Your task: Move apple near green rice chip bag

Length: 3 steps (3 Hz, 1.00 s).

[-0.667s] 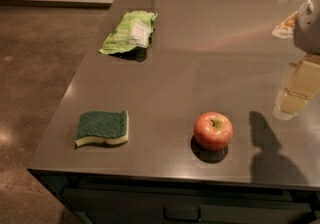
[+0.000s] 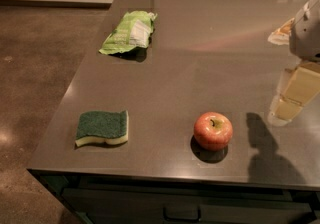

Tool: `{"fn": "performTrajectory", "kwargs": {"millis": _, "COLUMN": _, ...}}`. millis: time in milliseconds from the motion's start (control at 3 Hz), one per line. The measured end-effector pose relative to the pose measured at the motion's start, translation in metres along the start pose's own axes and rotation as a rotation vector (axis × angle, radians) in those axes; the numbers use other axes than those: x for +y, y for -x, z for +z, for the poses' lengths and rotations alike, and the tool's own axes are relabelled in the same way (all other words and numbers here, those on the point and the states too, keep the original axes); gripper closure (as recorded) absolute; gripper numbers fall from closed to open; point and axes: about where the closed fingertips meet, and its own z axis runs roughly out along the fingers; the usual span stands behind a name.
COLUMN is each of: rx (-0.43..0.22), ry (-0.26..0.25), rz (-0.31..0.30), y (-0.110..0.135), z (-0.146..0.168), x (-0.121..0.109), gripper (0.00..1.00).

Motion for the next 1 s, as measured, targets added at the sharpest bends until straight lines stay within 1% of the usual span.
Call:
{"fn": "performTrajectory", "kwargs": {"millis": 333, "rx": -0.051, "ry": 0.032, "rz": 0.003, "y": 0.009, "z": 0.016, "x": 0.017, "gripper": 0.00}}
{"fn": "performTrajectory", "kwargs": {"millis": 667, "rx": -0.112, "ry": 0.065, "rz": -0.015, "y": 0.022, "z": 0.036, "x": 0.036, "gripper": 0.00}}
{"fn": "performTrajectory", "kwargs": {"millis": 1000, "rx": -0.166, "ry": 0.089, "rz": -0.048, "y": 0.036, "z": 0.057, "x": 0.052, "gripper": 0.00}}
